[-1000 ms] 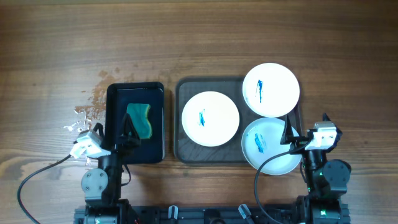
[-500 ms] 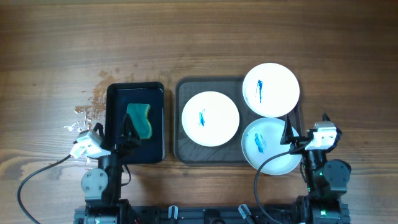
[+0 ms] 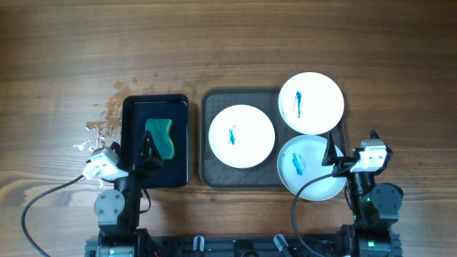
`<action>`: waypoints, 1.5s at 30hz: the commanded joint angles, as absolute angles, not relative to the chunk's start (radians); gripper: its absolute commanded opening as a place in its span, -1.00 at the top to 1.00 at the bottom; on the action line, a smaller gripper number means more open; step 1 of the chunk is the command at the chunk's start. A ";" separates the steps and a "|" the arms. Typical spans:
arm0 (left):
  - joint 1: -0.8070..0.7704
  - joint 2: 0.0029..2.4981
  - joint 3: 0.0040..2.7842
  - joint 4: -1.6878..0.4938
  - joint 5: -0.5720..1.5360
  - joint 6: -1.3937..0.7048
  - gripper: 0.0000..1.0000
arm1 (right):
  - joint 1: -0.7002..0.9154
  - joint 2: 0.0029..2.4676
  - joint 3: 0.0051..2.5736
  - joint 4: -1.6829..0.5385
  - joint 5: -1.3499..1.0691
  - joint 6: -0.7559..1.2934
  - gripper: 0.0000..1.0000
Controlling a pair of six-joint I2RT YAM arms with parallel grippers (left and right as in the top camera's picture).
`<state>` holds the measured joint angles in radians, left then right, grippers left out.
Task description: Clean dirty plates on tray and stack at the side
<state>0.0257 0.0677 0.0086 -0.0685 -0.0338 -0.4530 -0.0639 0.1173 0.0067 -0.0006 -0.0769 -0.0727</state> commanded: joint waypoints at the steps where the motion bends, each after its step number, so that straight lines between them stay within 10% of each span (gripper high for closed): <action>1: 0.030 0.157 0.010 -0.070 0.005 -0.434 -1.00 | -0.062 0.109 0.005 0.002 -0.060 -0.078 -0.99; 18: 0.030 1.163 0.752 -0.417 0.056 -0.347 -1.00 | -0.062 0.109 0.005 0.002 -0.060 -0.079 -0.99; 45: 0.030 1.217 0.786 -0.487 0.056 -0.347 -1.00 | -0.062 0.109 0.005 0.002 -0.060 -0.078 -0.99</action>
